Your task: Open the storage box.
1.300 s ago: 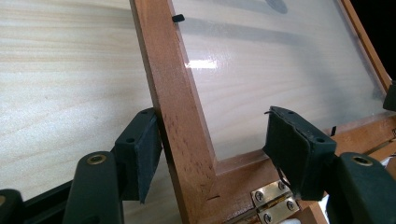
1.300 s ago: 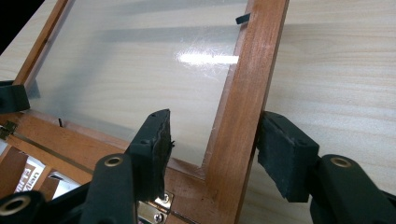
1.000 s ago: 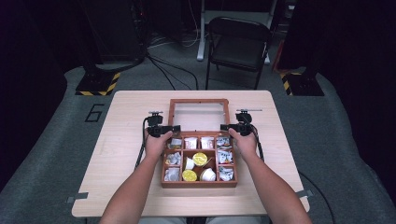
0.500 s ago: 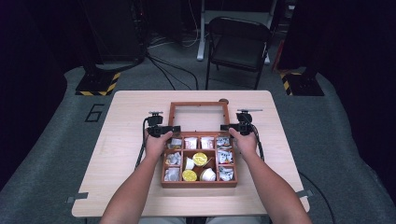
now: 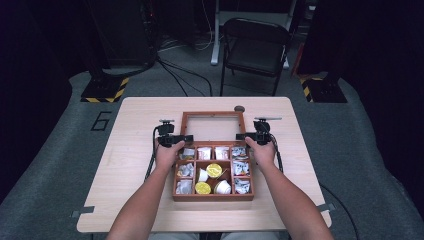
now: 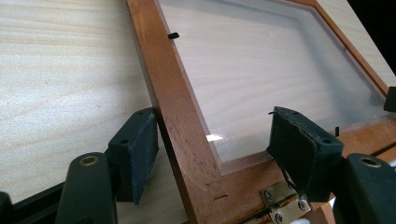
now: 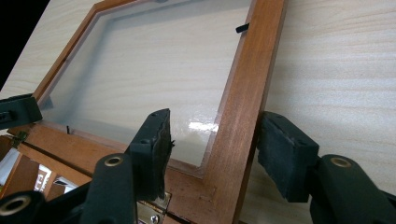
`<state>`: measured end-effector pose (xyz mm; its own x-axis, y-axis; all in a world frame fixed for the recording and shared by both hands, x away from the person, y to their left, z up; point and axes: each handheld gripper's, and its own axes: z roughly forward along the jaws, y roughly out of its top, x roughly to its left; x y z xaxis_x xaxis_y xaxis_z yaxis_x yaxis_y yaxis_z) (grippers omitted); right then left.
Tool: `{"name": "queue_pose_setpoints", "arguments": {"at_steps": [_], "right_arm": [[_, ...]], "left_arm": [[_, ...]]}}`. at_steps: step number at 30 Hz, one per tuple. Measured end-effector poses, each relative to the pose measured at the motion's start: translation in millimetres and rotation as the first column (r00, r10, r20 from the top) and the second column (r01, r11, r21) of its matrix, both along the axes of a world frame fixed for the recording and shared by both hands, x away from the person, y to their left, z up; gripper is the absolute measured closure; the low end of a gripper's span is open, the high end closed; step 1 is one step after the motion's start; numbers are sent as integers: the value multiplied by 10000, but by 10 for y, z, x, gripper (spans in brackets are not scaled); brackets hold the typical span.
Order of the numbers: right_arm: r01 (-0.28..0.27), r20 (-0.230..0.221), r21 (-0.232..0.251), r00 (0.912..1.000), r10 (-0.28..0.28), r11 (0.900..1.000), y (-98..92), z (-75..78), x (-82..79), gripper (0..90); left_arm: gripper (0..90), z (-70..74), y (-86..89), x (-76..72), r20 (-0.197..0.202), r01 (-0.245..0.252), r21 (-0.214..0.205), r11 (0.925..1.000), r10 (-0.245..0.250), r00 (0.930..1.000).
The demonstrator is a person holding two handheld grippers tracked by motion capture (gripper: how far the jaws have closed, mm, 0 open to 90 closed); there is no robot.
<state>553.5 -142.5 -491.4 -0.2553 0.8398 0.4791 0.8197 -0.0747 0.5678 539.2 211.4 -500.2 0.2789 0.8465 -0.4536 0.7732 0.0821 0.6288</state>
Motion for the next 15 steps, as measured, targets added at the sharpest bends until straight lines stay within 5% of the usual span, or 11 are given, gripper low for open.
{"name": "queue_pose_setpoints", "arguments": {"at_steps": [12, 15], "right_arm": [[148, -240, 162, 9996, -144, 9998, -9, -23, 13, 431], [-222, 444, -877, 9987, 261, 9959, 54, 29, -12, 421]], "left_arm": [[324, -18, -1, 10, -86, -138, -189, 9997, 136, 9999], [323, -18, 0, 9, -88, -144, -201, 9997, 143, 9999]]}}
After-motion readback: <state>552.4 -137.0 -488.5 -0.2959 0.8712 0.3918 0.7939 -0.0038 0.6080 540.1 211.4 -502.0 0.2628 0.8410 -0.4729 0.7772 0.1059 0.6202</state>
